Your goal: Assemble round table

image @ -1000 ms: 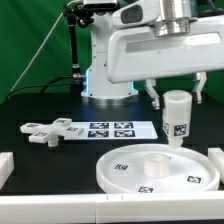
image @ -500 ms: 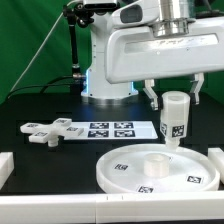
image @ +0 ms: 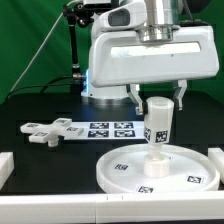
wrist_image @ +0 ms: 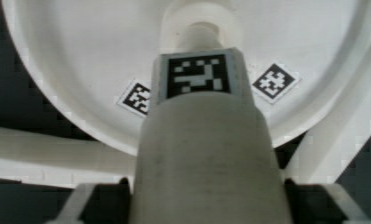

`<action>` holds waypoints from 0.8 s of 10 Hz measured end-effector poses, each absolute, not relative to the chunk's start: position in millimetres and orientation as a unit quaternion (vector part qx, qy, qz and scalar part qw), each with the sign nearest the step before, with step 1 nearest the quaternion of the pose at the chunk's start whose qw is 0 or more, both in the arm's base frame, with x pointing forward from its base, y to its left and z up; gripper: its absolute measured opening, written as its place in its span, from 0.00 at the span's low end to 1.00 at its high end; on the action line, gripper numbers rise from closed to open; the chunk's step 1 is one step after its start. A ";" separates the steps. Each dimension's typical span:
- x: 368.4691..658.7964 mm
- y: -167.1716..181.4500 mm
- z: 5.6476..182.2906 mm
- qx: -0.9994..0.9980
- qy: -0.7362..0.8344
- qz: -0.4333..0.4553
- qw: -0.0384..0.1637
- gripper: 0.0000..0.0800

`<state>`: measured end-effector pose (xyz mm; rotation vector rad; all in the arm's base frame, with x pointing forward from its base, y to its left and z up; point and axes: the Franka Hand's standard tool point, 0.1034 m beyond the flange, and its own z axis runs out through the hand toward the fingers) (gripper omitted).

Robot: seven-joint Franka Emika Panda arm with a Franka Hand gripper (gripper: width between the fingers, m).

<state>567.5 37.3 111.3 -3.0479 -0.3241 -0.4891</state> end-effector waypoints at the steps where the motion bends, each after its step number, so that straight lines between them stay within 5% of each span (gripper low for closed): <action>1: 570.8 35.4 112.7 -0.978 -0.105 -0.181 0.013 0.51; 2: 571.7 28.2 113.9 -0.968 -0.108 -0.228 -0.003 0.51; 8: 564.0 40.7 111.5 -0.967 -0.115 -0.226 0.001 0.51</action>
Offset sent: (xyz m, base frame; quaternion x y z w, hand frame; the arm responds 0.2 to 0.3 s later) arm -0.0105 0.0085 0.0040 0.0125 -0.0051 0.0199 0.9997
